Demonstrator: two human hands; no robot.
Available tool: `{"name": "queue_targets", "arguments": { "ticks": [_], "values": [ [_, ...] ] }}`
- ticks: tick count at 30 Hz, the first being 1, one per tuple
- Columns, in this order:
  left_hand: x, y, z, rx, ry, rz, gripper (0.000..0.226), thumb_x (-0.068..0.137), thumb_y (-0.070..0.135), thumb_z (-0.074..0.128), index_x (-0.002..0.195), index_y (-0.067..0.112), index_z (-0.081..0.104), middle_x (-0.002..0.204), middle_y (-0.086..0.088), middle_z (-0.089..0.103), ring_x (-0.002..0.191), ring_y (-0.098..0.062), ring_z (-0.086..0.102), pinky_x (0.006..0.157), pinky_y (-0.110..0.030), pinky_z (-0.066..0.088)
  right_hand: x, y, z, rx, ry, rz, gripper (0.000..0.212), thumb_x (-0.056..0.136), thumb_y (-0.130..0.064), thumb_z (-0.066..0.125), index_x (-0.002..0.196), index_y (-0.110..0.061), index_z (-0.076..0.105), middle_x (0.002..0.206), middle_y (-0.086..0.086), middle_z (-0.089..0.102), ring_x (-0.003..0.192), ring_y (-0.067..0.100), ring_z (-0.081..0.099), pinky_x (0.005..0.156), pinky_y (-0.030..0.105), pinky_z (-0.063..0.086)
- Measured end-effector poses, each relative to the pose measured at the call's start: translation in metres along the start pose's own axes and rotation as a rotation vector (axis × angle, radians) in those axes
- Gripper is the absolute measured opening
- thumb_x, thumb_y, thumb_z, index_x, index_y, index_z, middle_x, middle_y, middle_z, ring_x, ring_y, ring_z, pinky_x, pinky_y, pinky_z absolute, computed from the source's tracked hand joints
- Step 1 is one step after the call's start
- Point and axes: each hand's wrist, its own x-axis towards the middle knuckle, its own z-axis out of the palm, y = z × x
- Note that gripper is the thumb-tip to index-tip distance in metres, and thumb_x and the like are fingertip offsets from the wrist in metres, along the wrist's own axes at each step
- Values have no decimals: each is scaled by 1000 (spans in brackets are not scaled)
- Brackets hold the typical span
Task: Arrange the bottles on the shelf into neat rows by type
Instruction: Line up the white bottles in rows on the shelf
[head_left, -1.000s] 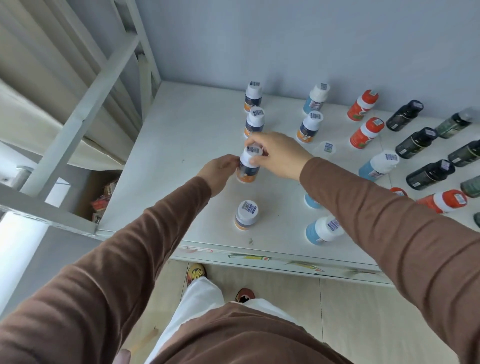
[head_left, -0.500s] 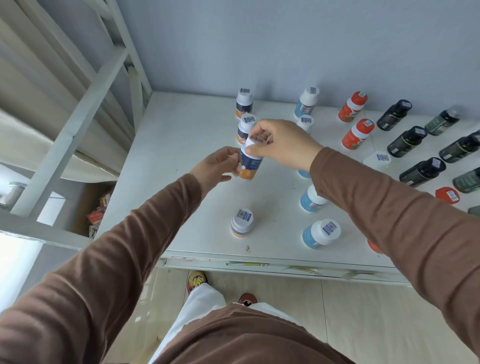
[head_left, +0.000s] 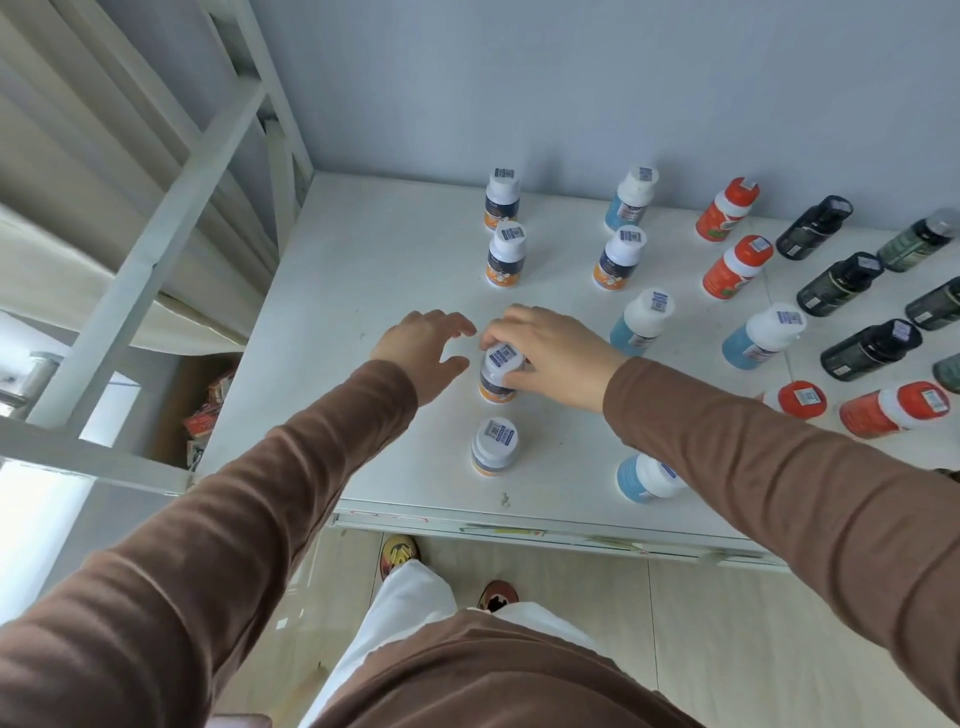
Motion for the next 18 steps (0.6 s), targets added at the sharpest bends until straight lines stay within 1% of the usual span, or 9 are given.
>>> {"name": "queue_targets", "arguments": {
  "ticks": [3,5,6,8,10,12,14,16,18],
  "values": [
    [9,-2,-5,131,9,25,39,88,33,57,127,29,51,122,0,58,112,-24,51,92,-36,42,1,4,-11,55,-68,20,46,83,-31,70,126,-26,56,122,-3,52,106,13,47,91,33,40],
    [21,-4,-12,161,28,25,40,89,33,57,128,28,51,123,-1,57,113,-26,50,94,-37,41,8,11,-26,104,-22,33,43,85,-34,70,125,-25,57,122,-5,56,101,8,46,90,29,39],
    [28,-4,-17,164,45,23,40,89,32,57,128,28,51,123,-2,57,114,-27,50,94,-38,41,14,16,-33,110,44,48,39,86,-32,69,122,-22,60,121,-3,58,100,10,49,88,28,38],
    [43,-5,-26,165,81,11,39,88,30,58,127,25,52,123,-3,57,114,-28,50,95,-39,41,30,31,-47,60,200,97,33,87,-26,67,119,-18,61,120,3,58,106,20,54,89,29,38],
    [58,-6,-31,156,85,-14,38,88,27,59,125,22,53,122,-5,57,114,-29,50,95,-39,42,51,45,-54,-47,283,145,39,88,-19,62,126,-17,57,126,9,53,114,30,50,95,38,41],
    [72,-7,-29,147,52,-43,37,86,23,60,122,19,51,122,-6,56,114,-29,49,95,-39,42,72,55,-55,-114,245,163,50,88,-11,60,136,-19,49,136,9,45,120,33,44,98,42,42],
    [84,-7,-23,154,-4,-58,38,85,20,60,122,18,50,124,-7,54,115,-29,48,96,-39,42,89,59,-53,-149,148,146,56,88,-6,56,141,-22,45,141,8,41,121,32,42,97,44,43],
    [94,-7,-17,134,-41,-69,39,87,18,58,125,17,48,128,-6,53,118,-29,47,99,-39,40,102,62,-50,-194,78,131,54,90,-6,55,139,-25,46,139,6,44,120,31,44,95,45,44],
    [103,-8,-11,41,-50,-98,39,90,17,53,129,17,47,133,-5,52,121,-28,48,102,-37,39,109,66,-50,-187,66,136,46,91,-9,55,134,-23,51,134,7,48,120,30,46,94,42,44]
  ]
}}
